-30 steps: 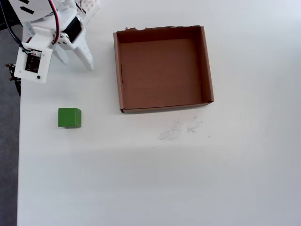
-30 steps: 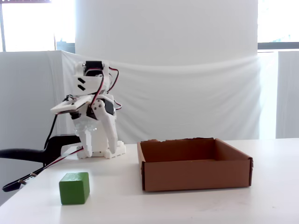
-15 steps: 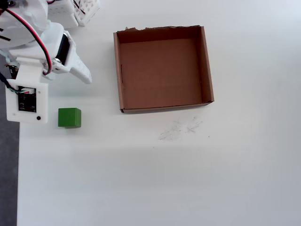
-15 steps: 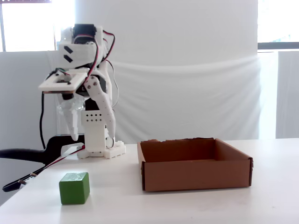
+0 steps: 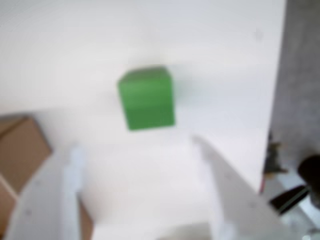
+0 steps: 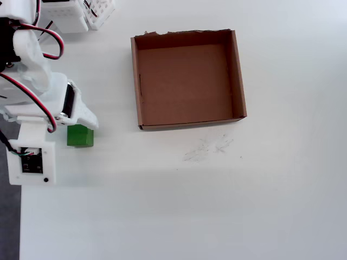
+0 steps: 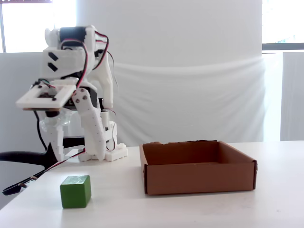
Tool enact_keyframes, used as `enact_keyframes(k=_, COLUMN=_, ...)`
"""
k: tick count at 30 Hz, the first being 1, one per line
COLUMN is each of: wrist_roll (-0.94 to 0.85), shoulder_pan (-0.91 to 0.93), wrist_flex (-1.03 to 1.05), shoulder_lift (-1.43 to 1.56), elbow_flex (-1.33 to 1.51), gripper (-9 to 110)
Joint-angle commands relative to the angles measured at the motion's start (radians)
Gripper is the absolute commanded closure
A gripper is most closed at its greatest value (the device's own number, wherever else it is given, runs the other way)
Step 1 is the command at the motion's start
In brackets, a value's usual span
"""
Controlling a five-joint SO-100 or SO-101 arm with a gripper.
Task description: Grasp a green cube and put it in a box.
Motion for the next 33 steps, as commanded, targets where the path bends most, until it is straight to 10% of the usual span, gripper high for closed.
enact_keyframes(k=1, wrist_roll=-0.026, shoulder_pan=0.005, wrist_flex=-0.044, shoulder_lift=-0.012, elbow_flex=-0.054, gripper=73)
enact_keyframes(k=33, wrist_roll=-0.046, shoulder_pan=-0.008, wrist_flex=-0.284, shoulder_lift=-0.199, elbow_flex=0.066, gripper=77)
